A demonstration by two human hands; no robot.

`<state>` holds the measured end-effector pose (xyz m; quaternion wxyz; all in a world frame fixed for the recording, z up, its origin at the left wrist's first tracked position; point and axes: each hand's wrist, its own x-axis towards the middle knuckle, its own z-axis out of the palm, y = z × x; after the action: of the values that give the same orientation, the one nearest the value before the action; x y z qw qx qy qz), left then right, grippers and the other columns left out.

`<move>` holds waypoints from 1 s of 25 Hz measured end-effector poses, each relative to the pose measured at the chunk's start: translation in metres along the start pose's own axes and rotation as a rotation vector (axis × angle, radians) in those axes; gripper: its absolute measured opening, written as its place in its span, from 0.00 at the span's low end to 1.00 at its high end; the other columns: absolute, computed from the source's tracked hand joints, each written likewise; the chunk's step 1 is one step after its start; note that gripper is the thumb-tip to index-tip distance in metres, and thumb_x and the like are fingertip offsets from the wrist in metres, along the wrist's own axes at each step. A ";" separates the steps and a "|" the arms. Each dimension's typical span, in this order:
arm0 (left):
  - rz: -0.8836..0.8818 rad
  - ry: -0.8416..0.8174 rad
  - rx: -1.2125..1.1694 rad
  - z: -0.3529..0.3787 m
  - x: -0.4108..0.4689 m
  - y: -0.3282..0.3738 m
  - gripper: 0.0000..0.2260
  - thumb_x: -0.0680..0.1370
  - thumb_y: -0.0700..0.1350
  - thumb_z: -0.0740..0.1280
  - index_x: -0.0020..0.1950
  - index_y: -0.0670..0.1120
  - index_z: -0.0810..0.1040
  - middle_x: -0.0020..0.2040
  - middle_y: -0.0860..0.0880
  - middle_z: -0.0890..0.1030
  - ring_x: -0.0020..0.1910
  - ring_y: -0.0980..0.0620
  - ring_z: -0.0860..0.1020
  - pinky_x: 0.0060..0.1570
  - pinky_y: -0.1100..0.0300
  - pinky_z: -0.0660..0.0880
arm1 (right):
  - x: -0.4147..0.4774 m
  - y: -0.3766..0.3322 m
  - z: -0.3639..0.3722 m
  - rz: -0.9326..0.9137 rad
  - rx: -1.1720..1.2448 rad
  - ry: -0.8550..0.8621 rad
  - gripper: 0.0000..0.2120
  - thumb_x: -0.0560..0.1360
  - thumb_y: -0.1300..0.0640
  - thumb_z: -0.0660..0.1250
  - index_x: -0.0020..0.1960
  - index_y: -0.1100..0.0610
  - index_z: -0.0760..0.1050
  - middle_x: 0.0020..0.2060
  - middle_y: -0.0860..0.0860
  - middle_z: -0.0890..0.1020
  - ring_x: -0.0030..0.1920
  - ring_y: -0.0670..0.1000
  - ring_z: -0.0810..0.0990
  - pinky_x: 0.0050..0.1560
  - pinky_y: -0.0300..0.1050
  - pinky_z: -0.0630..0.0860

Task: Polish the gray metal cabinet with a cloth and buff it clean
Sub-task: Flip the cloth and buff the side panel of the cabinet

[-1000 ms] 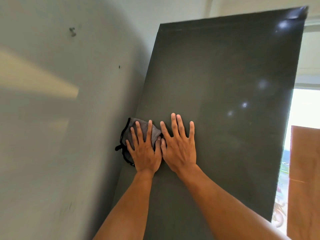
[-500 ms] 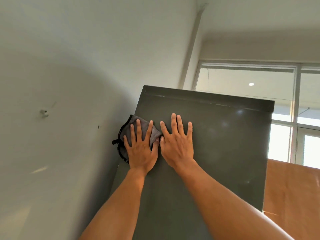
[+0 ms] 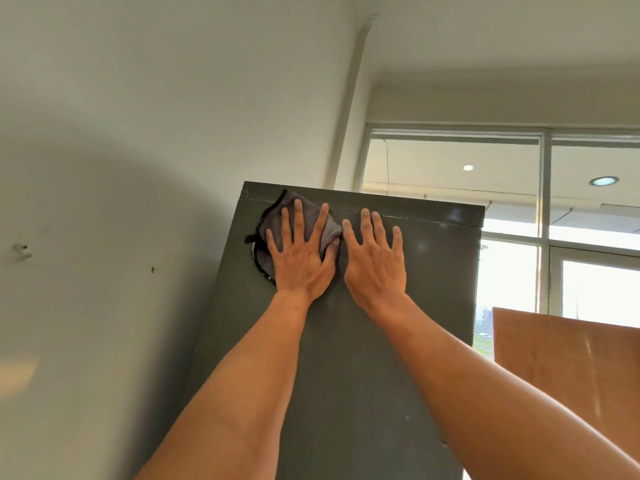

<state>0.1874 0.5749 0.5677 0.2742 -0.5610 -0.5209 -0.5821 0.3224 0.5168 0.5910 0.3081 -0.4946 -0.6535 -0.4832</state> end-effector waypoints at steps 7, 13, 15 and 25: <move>0.132 0.013 0.079 0.018 -0.016 0.075 0.29 0.82 0.64 0.43 0.83 0.63 0.40 0.84 0.48 0.38 0.83 0.45 0.37 0.78 0.35 0.40 | -0.022 0.063 -0.005 0.046 0.067 0.048 0.28 0.85 0.51 0.50 0.82 0.56 0.52 0.82 0.58 0.52 0.82 0.58 0.48 0.80 0.60 0.52; 0.157 0.047 0.051 0.032 -0.036 0.134 0.29 0.81 0.62 0.44 0.83 0.64 0.44 0.85 0.48 0.42 0.83 0.45 0.40 0.78 0.36 0.40 | -0.048 0.122 -0.002 0.028 0.112 0.047 0.28 0.85 0.52 0.50 0.83 0.57 0.49 0.83 0.55 0.50 0.82 0.54 0.46 0.81 0.56 0.46; 0.160 0.055 0.062 0.035 -0.042 0.147 0.29 0.81 0.63 0.44 0.83 0.64 0.44 0.85 0.48 0.42 0.83 0.45 0.41 0.78 0.36 0.40 | -0.056 0.134 0.001 0.033 0.134 0.048 0.28 0.85 0.53 0.49 0.83 0.57 0.48 0.83 0.54 0.49 0.82 0.53 0.45 0.81 0.55 0.46; 0.247 -0.017 0.156 0.037 -0.081 0.165 0.29 0.81 0.63 0.41 0.83 0.62 0.41 0.84 0.48 0.39 0.83 0.45 0.38 0.78 0.33 0.44 | -0.103 0.141 0.024 0.141 0.439 0.089 0.29 0.85 0.59 0.53 0.83 0.57 0.47 0.83 0.50 0.47 0.82 0.50 0.46 0.80 0.53 0.53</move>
<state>0.3685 0.5363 0.5343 0.3821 -0.6026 -0.4940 -0.4968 0.4903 0.5098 0.5377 0.4699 -0.4383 -0.6925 -0.3279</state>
